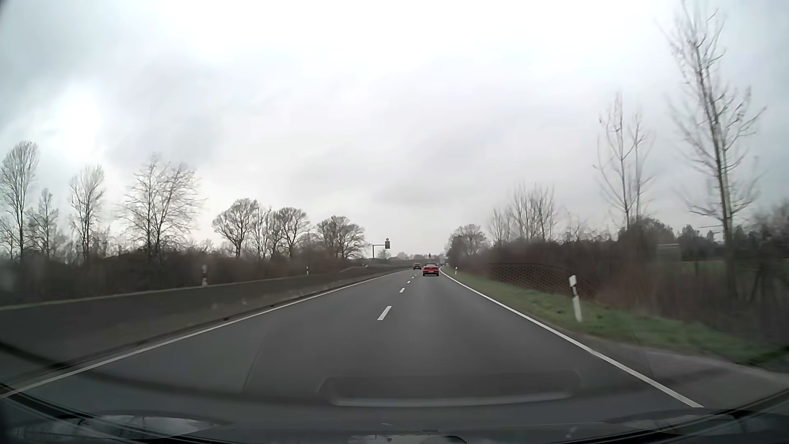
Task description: Follow the waypoints while adhering to traffic rules and regulations
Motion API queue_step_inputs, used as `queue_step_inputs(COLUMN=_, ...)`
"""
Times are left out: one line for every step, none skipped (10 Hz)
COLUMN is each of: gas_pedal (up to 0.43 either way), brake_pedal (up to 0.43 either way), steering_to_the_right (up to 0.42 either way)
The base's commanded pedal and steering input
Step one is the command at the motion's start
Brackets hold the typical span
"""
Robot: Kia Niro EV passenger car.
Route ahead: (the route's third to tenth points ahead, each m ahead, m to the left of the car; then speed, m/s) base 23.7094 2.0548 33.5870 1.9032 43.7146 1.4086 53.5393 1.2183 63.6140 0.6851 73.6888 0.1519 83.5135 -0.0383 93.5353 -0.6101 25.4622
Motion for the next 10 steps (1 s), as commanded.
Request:
queue_step_inputs(gas_pedal=0.39, brake_pedal=0.0, steering_to_the_right=-0.003)
queue_step_inputs(gas_pedal=0.39, brake_pedal=0.0, steering_to_the_right=-0.002)
queue_step_inputs(gas_pedal=0.39, brake_pedal=0.0, steering_to_the_right=-0.002)
queue_step_inputs(gas_pedal=0.39, brake_pedal=0.0, steering_to_the_right=-0.002)
queue_step_inputs(gas_pedal=0.39, brake_pedal=0.0, steering_to_the_right=-0.001)
queue_step_inputs(gas_pedal=0.39, brake_pedal=0.0, steering_to_the_right=0.0)
queue_step_inputs(gas_pedal=0.39, brake_pedal=0.0, steering_to_the_right=0.0)
queue_step_inputs(gas_pedal=0.39, brake_pedal=0.0, steering_to_the_right=0.0)
queue_step_inputs(gas_pedal=0.39, brake_pedal=0.0, steering_to_the_right=0.0)
queue_step_inputs(gas_pedal=0.39, brake_pedal=0.0, steering_to_the_right=0.002)
